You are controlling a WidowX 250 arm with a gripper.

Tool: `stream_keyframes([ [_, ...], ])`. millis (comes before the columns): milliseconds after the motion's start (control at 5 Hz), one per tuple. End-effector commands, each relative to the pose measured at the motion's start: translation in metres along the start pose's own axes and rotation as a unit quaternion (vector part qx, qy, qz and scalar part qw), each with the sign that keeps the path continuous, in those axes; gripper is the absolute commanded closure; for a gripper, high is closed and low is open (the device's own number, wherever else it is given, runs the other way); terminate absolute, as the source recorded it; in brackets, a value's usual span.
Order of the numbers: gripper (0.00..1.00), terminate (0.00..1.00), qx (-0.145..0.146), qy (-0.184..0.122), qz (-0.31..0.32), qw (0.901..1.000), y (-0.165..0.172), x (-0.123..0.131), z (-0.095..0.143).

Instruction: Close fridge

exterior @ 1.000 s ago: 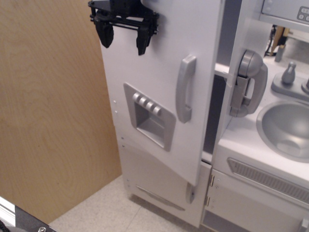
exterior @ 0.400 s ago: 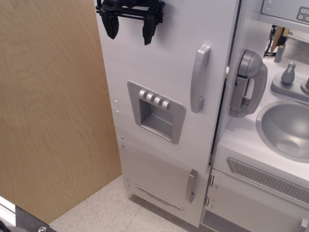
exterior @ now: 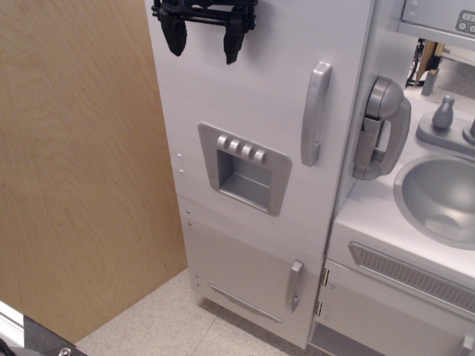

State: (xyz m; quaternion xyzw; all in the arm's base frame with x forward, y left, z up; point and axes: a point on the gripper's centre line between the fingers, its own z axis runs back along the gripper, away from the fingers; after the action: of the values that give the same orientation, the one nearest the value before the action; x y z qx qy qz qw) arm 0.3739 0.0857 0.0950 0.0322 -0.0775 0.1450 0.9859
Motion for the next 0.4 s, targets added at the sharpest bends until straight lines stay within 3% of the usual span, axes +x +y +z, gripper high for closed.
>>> stream_keyframes([
  [0, 0.00, 0.00, -0.006, -0.029, 0.010, 0.9995, 0.005, 0.014, 0.020],
  [200, 0.00, 0.00, -0.007, -0.030, -0.005, 0.9995, 0.009, 0.000, 0.022],
])
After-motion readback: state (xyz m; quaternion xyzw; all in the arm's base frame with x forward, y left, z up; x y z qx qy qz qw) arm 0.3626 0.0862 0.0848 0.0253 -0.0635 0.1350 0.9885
